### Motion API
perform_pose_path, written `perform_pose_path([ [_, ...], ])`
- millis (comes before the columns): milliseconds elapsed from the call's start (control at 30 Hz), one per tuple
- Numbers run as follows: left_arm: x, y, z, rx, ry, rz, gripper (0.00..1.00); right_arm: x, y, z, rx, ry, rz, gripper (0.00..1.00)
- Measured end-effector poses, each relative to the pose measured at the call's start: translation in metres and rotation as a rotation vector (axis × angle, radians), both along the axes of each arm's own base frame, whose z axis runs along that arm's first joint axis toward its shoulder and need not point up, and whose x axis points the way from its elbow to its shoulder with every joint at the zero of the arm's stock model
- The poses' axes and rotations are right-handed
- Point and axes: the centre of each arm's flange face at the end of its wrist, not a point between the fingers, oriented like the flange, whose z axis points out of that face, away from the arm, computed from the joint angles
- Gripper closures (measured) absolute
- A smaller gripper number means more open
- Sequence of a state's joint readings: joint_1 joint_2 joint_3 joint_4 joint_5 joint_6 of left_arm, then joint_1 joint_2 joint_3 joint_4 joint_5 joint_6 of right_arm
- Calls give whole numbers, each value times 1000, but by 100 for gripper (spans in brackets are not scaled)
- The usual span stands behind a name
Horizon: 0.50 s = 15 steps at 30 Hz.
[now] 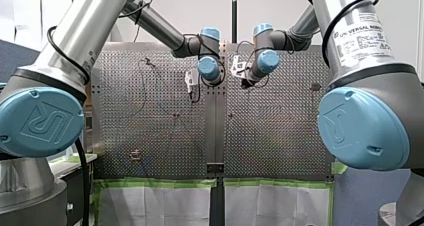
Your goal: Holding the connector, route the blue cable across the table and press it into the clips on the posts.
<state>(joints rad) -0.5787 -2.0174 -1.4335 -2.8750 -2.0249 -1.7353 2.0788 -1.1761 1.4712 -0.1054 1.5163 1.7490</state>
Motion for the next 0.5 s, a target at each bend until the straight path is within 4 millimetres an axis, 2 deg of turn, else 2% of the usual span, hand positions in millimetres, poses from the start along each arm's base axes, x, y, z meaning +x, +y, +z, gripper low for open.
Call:
perform_pose_path([
  [433,-8,-3,-108,29,95,-50,100,-11,3,-28,-9,56,-5,100],
  [500,-10,-2,-119,32,103,-55,100,-14,3,-35,-11,70,-7,100],
])
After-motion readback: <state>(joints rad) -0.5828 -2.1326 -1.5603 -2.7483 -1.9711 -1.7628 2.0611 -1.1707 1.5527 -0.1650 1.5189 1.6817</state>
